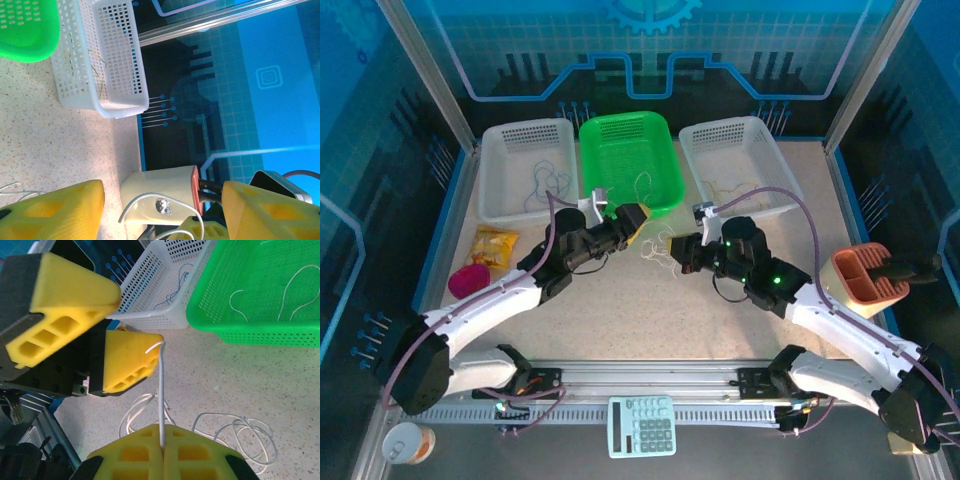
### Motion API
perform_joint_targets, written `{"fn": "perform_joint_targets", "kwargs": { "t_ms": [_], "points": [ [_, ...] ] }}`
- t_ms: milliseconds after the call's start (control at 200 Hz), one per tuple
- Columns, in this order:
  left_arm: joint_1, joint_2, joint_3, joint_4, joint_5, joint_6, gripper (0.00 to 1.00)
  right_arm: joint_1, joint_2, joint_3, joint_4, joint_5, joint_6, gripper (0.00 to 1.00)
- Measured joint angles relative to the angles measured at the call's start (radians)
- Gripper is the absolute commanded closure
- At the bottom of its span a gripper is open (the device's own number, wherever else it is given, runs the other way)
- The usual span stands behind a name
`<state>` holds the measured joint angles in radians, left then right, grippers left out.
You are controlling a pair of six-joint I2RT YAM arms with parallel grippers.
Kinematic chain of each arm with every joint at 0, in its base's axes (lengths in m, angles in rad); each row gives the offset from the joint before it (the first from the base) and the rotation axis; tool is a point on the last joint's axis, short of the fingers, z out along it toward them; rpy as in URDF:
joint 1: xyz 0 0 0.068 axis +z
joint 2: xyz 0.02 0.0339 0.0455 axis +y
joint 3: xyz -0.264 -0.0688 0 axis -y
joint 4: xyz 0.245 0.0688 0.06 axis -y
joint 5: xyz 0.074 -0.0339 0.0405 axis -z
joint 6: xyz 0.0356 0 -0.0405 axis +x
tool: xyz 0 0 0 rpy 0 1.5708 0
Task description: Untangle the cables
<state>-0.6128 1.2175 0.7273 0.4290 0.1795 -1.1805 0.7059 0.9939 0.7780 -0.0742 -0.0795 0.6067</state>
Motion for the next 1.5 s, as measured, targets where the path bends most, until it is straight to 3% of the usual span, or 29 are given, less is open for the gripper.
{"fn": "perform_joint_targets", "kwargs": {
  "t_ms": [185, 375, 660, 680, 745, 790, 855, 1000, 1236, 1406, 1496],
  "points": [
    [-0.012, 0.016, 0.000, 0.027, 0.000, -0.009, 0.45, 0.000, 0.000, 0.000, 0.010, -0.011, 0.008, 1.00],
    [-0.019, 0.016, 0.000, 0.041, -0.002, -0.021, 0.59, 0.000, 0.001, 0.000, 0.023, -0.015, 0.019, 1.00],
    [-0.020, 0.016, 0.000, 0.058, -0.011, -0.015, 0.97, 0.000, 0.001, 0.000, 0.031, -0.019, 0.023, 1.00],
    [-0.020, 0.016, 0.001, 0.057, -0.012, -0.016, 1.00, 0.000, 0.002, 0.000, 0.031, -0.019, 0.023, 0.95],
    [-0.020, 0.016, 0.009, 0.044, -0.015, 0.005, 1.00, 0.000, 0.007, 0.000, 0.032, -0.019, 0.023, 0.80],
    [-0.020, 0.016, 0.027, 0.022, -0.016, 0.017, 1.00, 0.000, 0.014, -0.003, 0.034, -0.019, 0.029, 0.63],
    [-0.020, 0.016, 0.073, -0.015, -0.016, 0.040, 1.00, -0.001, 0.025, -0.018, 0.042, -0.019, 0.034, 0.51],
    [-0.019, 0.018, 0.237, -0.077, -0.003, 0.090, 1.00, -0.008, 0.057, -0.068, 0.062, -0.018, 0.039, 0.50],
    [-0.019, 0.045, 0.457, -0.125, 0.043, 0.137, 1.00, -0.014, 0.106, -0.120, 0.098, -0.015, 0.046, 0.58],
    [-0.019, 0.065, 0.525, -0.172, 0.062, 0.160, 1.00, -0.016, 0.106, -0.127, 0.108, -0.005, 0.034, 0.36],
    [-0.019, 0.071, 0.550, -0.199, 0.065, 0.170, 1.00, -0.022, 0.102, -0.133, 0.112, 0.004, 0.029, 0.29]
  ]
}}
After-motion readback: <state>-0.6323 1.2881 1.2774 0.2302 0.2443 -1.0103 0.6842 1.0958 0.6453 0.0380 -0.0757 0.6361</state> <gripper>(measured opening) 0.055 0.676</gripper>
